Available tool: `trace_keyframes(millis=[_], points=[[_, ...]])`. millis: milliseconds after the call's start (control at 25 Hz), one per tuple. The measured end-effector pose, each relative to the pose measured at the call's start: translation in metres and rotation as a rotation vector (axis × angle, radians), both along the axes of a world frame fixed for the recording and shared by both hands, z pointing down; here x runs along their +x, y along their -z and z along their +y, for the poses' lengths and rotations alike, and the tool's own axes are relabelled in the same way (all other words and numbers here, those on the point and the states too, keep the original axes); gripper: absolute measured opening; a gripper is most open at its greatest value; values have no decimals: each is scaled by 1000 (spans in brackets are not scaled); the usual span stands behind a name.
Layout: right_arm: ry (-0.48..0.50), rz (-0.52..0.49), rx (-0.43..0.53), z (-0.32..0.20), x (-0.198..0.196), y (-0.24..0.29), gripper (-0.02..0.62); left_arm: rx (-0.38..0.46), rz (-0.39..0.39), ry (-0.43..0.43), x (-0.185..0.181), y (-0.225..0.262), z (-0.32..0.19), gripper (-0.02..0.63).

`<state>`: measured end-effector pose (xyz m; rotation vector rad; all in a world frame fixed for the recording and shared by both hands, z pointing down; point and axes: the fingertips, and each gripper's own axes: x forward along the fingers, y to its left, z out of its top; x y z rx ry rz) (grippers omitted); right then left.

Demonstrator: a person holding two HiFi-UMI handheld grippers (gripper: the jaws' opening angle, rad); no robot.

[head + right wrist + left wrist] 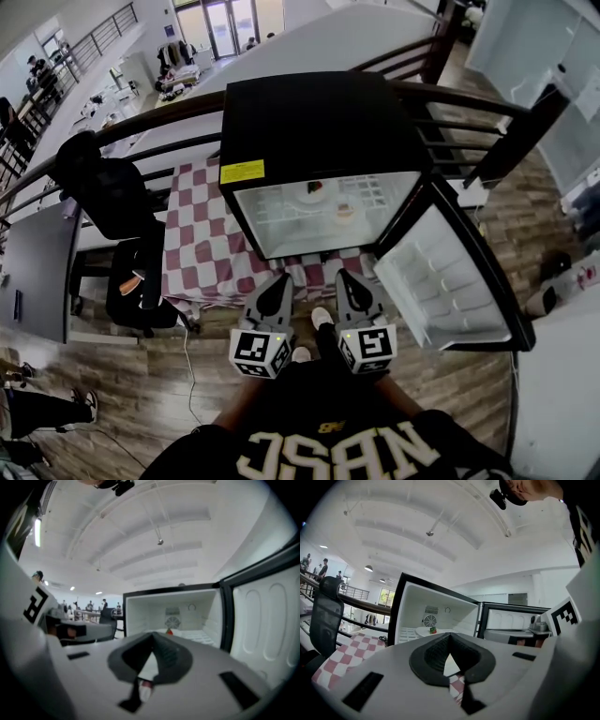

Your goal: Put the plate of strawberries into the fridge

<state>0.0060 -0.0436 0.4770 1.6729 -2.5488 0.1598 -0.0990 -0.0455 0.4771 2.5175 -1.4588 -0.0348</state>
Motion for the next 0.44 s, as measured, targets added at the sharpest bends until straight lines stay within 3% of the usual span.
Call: trace_keyframes(millis=[440], points=[[-13,34,-30,5,-2,-12,20,-25,21,-26,2,-13,0,18]])
